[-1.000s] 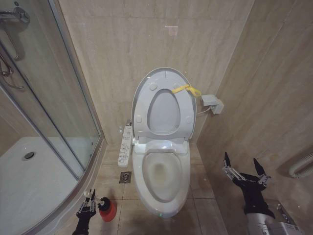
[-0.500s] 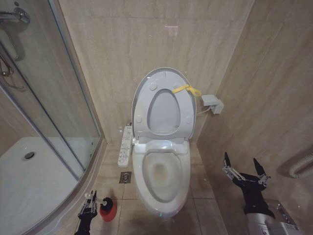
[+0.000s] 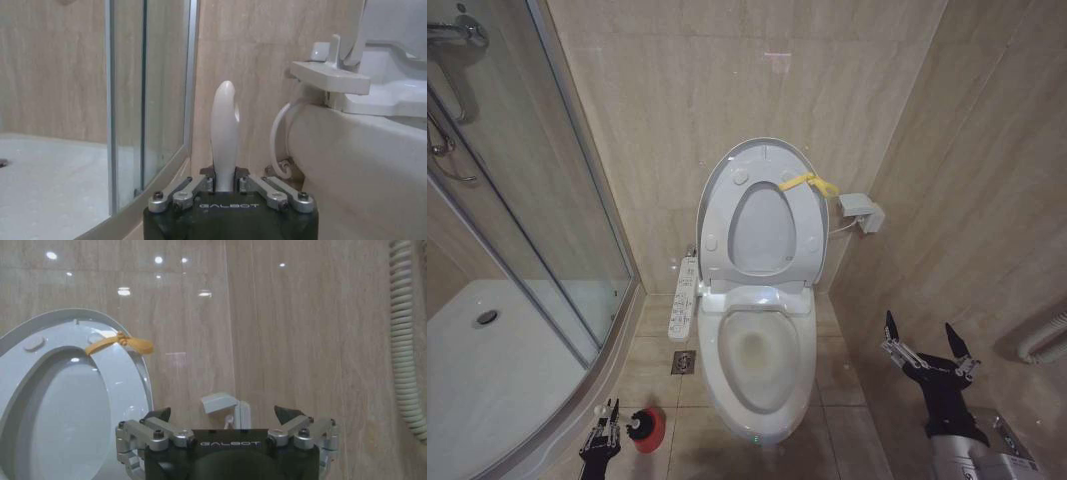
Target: Open the toilet lid, clean the toilet bowl with a toilet brush, close the toilet lid, and flush.
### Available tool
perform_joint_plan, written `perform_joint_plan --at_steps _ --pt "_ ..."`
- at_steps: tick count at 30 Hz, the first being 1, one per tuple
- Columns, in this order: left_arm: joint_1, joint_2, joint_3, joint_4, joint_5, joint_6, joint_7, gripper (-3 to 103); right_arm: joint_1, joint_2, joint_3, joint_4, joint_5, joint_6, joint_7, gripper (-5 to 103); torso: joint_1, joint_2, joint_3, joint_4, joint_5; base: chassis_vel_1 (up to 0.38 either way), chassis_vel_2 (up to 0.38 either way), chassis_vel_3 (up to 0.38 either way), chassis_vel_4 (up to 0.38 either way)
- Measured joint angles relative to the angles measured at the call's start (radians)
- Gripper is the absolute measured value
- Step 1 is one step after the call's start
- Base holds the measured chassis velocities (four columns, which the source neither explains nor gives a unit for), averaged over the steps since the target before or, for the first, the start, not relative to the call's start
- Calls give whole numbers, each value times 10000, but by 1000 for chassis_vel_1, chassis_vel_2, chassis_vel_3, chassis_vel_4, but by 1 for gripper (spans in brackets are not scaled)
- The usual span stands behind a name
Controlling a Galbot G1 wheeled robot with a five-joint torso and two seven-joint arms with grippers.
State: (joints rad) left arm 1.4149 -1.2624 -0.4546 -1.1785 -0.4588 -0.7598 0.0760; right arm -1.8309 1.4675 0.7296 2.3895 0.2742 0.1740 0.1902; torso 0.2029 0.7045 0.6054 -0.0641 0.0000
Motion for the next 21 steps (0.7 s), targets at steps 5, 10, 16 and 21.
perform_joint_plan --at_steps 5,10,16,21 --pt "-354 41 49 700 -82 -194 158 17 0 0 0 1 0 0 0 100 0 0 0 -1 0 0 0 0 0" --pt "-1028 106 227 2100 -288 -528 596 17 0 0 0 1 0 0 1 100 0 0 0 1 -1 0 0 0 0" --pt "-1447 105 436 2705 -693 -579 1255 17 0 0 0 1 0 0 0 100 0 0 0 1 2 0 0 0 0" --pt "-1855 -1 588 2888 -751 -579 1502 17 0 0 0 1 0 0 0 100 0 0 0 0 0 0 0 0 0"
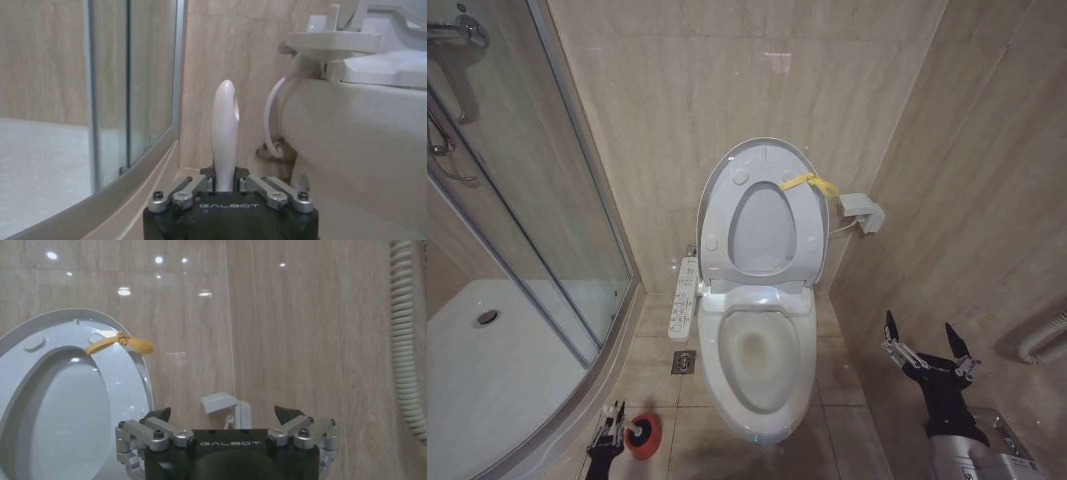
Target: Open the toilet lid, clean the toilet bowl with a toilet brush, close the toilet lid, and flush.
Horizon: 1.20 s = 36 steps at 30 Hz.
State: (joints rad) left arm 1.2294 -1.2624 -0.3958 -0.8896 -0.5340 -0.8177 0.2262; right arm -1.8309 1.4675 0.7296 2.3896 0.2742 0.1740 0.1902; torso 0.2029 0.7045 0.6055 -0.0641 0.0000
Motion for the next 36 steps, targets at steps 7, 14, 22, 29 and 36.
perform_joint_plan --at_steps 7,14,22,29,36 --pt "-277 17 184 214 -3 32 -5 17 0 0 0 0 0 0 0 100 0 0 0 0 0 0 0 0 0" --pt "-288 30 310 298 -290 31 240 17 0 0 0 0 0 0 0 100 0 0 0 2 1 0 0 0 0" --pt "-660 45 346 650 -182 9 345 17 0 0 0 0 0 0 0 100 0 0 0 -1 1 0 0 0 0" --pt "-763 64 323 686 -110 8 421 17 0 0 0 0 0 0 0 100 0 0 0 0 0 0 0 0 0" --pt "-719 76 287 660 57 9 467 17 0 0 0 0 0 0 0 100 0 0 0 0 0 0 0 0 0"
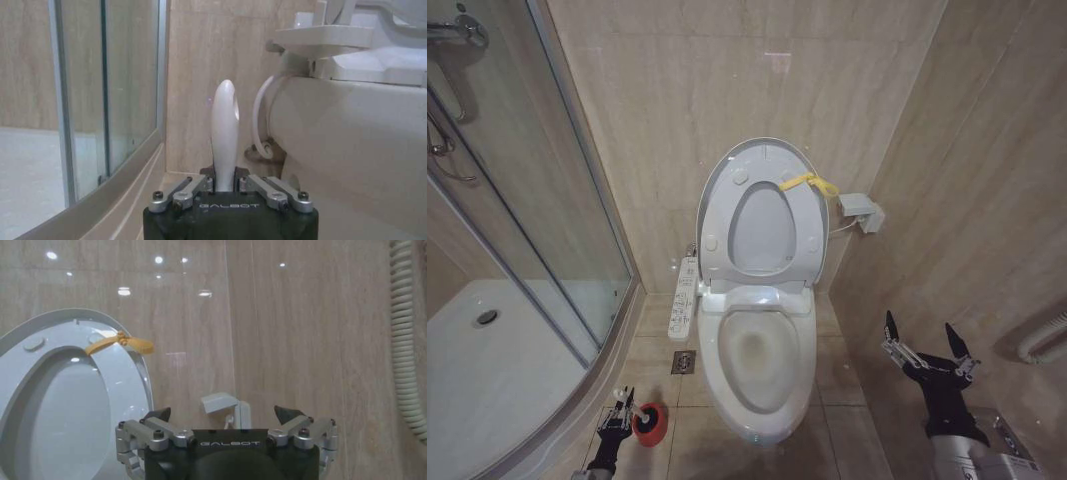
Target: Open the toilet lid, clean the toilet bowl with a toilet brush, close the toilet lid, and flush.
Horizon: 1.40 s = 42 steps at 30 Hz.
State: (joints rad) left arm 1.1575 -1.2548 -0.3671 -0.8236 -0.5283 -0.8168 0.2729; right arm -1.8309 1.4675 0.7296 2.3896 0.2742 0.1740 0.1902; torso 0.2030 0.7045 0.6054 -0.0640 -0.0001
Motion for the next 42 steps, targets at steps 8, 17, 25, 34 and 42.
perform_joint_plan --at_steps 8,17,25,34,42 --pt "156 55 -157 -131 81 0 516 16 0 0 -1 0 0 0 0 100 0 0 0 0 0 0 0 0 0" --pt "708 99 -492 -904 349 7 456 43 0 0 0 0 0 0 0 100 0 0 0 -1 0 0 0 0 0" --pt "1396 128 -761 -2559 828 158 -612 70 0 0 0 0 0 0 1 100 -1 2 -1 -2 1 0 0 0 0" --pt "1660 -41 -940 -3051 1070 328 -714 100 0 0 0 0 0 0 1 100 0 1 0 1 0 0 0 0 0" --pt "2921 4 -1423 -5924 1364 1453 -1599 100 0 0 0 1 0 0 -1 100 0 1 0 0 0 0 0 0 0"
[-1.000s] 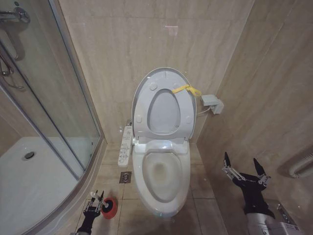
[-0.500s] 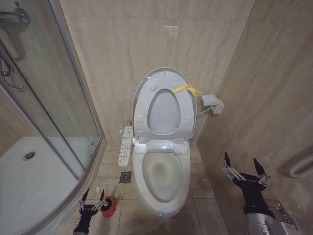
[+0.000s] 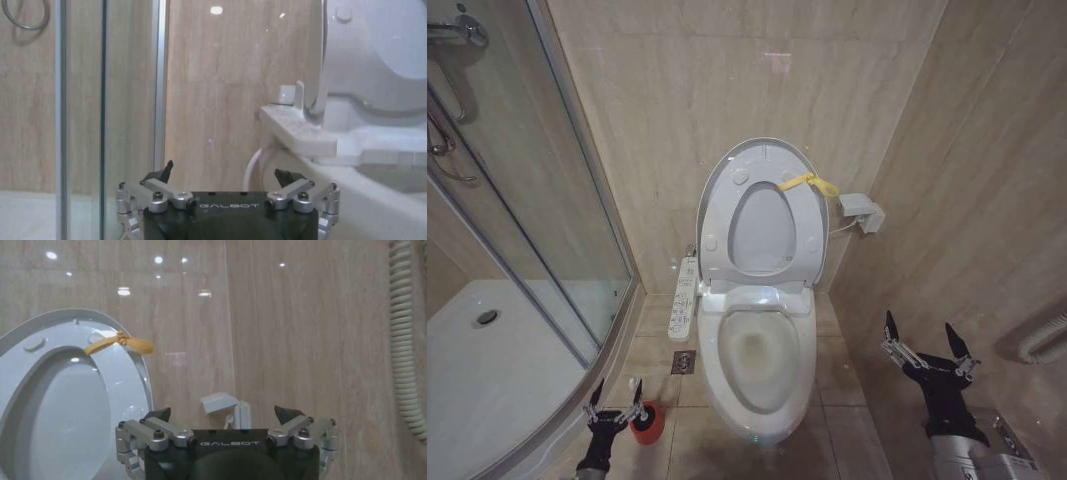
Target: Open the toilet lid, clean the toilet bowl with a toilet brush, close the toilet lid, and flush.
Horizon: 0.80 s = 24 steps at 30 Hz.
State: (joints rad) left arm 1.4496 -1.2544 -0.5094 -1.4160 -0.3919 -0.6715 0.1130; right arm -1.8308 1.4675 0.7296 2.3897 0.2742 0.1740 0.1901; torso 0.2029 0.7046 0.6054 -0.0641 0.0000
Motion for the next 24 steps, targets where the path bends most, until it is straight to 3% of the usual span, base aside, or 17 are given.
perform_joint_plan --at_steps 2,3,6,7,8,9,10,12,13,16,24 --pt "726 42 -254 -1563 145 606 -428 100 0 0 -1 0 0 0 0 100 0 0 -1 -6 1 0 0 0 0" --pt "726 42 -254 -1563 145 606 -428 100 0 0 -1 0 0 0 0 100 0 0 -1 -6 1 0 0 0 0" --pt "1918 104 -629 -3914 378 1970 -1180 100 -1 0 -1 -1 0 0 3 100 0 -1 0 7 0 0 0 0 0" --pt "2321 132 -715 -4826 519 2518 -1561 100 0 0 0 -1 0 0 3 100 -1 0 -1 -2 3 0 0 0 0" --pt "2321 132 -715 -4826 519 2518 -1561 100 0 0 0 -1 0 0 3 100 -1 0 -1 -2 3 0 0 0 0" --pt "2565 140 -778 -5348 597 2999 -1796 100 0 0 -1 -1 0 0 0 100 -1 0 -1 0 4 0 0 0 0" --pt "2978 148 -866 -6203 615 3939 -2171 100 0 0 0 -1 0 0 2 100 -1 -1 0 1 2 0 0 0 0" --pt "3439 161 -983 -7455 659 4904 -2614 100 0 0 0 -1 0 0 0 100 -1 0 0 1 2 0 0 0 0" --pt "3439 161 -983 -7455 659 4904 -2614 100 0 0 0 -1 0 0 0 100 -1 0 0 1 2 0 0 0 0" --pt "3913 127 -1434 -9244 915 5748 -2716 100 -1 0 0 -1 0 0 1 100 0 0 0 0 2 0 0 0 0" --pt "4773 -141 -2115 -11004 925 6432 -2682 100 -1 0 -1 -1 0 0 2 100 0 0 0 2 1 0 0 0 0"
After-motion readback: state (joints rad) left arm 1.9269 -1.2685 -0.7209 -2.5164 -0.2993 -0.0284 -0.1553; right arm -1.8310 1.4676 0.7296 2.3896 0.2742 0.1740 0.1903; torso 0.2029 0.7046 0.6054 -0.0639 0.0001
